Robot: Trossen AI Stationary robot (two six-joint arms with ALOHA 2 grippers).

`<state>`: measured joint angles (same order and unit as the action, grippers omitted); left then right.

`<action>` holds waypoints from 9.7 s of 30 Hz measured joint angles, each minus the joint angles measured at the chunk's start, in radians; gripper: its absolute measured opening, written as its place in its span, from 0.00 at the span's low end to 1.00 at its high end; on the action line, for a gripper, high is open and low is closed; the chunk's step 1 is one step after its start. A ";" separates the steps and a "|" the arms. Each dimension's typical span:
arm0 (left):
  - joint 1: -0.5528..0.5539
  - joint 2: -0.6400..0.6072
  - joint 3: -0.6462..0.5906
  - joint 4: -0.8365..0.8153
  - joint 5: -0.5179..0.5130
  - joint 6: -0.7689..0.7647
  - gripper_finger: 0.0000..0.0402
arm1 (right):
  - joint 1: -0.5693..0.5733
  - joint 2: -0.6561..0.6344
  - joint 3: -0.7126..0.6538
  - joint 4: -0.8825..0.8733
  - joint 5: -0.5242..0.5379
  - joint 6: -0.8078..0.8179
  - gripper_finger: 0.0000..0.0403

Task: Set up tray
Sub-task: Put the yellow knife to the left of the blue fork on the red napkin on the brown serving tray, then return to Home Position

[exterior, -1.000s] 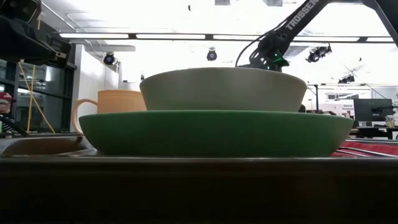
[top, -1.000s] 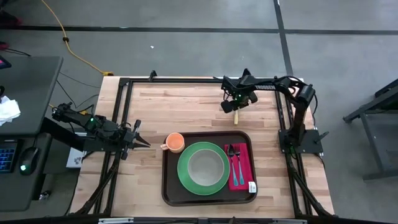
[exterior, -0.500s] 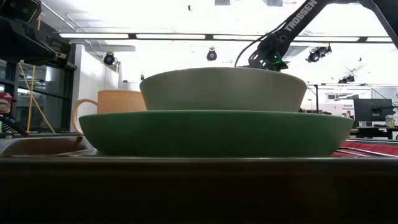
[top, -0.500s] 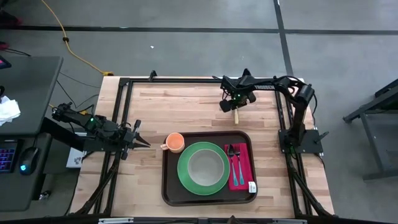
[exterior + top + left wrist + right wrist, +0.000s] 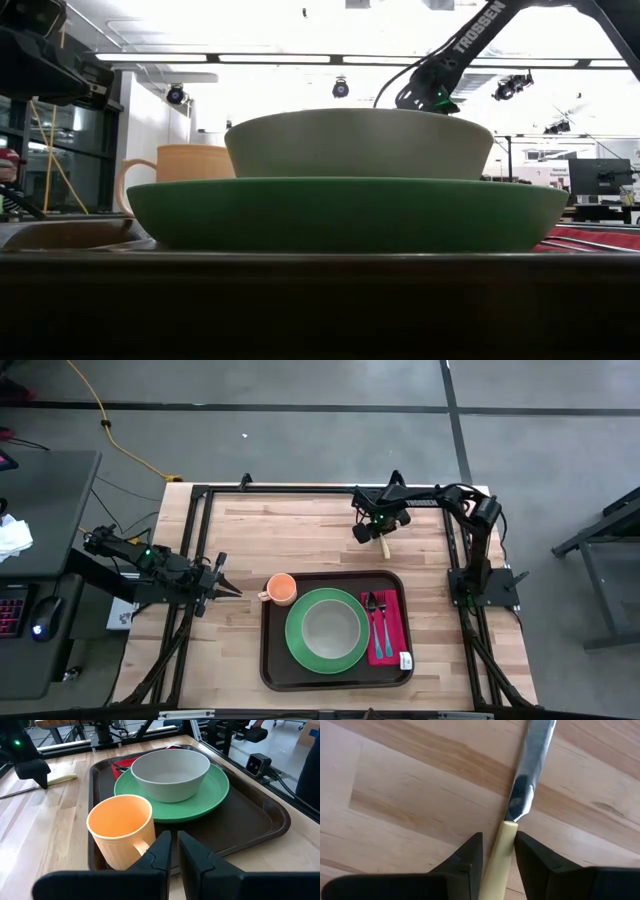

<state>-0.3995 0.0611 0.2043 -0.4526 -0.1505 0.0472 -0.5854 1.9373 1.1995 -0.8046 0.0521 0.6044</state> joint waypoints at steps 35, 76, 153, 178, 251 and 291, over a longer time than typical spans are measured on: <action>0.000 0.000 0.000 0.000 0.000 0.000 0.16 | -0.010 -0.037 -0.006 -0.016 -0.062 0.047 0.02; 0.000 0.000 0.000 -0.023 0.000 0.008 0.16 | 0.238 -0.216 -0.002 -0.387 -0.052 0.323 0.06; 0.000 0.000 0.000 -0.063 0.045 0.188 0.16 | 0.856 -0.215 -0.005 -0.302 -0.136 1.141 0.06; 0.000 0.000 0.000 0.058 0.008 0.285 0.16 | 0.877 -0.214 -0.005 -0.294 -0.119 1.123 0.08; 0.000 0.000 0.000 0.053 0.009 0.259 0.16 | 0.920 -0.214 -0.169 -0.073 -0.189 1.168 0.13; 0.000 0.000 0.000 0.154 0.107 0.157 0.16 | 0.980 -0.647 -0.166 -0.324 0.352 0.542 0.10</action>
<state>-0.3996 0.0612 0.2039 -0.2983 -0.0433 0.2047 0.3947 1.2904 1.0332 -1.1288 0.4041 1.1461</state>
